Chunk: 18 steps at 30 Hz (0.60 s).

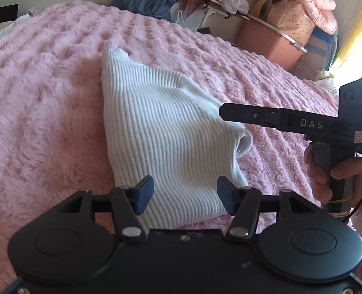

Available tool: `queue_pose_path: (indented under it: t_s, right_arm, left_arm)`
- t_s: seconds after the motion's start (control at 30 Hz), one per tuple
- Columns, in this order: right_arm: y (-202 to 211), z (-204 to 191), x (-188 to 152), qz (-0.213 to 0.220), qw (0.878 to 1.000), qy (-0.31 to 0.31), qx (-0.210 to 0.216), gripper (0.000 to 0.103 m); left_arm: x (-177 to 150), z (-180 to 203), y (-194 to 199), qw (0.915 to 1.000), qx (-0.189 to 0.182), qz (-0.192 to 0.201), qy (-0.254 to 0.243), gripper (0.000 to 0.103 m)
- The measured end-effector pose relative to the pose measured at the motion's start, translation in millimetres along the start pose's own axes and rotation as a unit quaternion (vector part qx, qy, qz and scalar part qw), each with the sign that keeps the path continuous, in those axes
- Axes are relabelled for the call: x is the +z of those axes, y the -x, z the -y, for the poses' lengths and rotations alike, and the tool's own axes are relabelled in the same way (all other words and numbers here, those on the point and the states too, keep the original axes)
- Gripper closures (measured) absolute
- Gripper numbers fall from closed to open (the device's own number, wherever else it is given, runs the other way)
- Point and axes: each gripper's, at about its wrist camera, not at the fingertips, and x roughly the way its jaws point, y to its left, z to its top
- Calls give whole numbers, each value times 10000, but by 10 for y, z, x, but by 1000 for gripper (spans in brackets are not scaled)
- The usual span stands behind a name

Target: Fold small clothes

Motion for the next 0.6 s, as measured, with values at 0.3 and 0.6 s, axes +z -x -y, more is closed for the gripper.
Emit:
queue_pose_path:
  t_s: [0.3, 0.6]
  right_arm:
    - [-91, 91, -82, -130, 9974, -113, -702, 56]
    - [341, -605, -374, -815, 9879, 821, -1032, 54]
  left_arm:
    - [-83, 43, -61, 9999, -18, 50, 137, 43]
    - [-140, 53, 249, 9986, 511, -27, -115, 42]
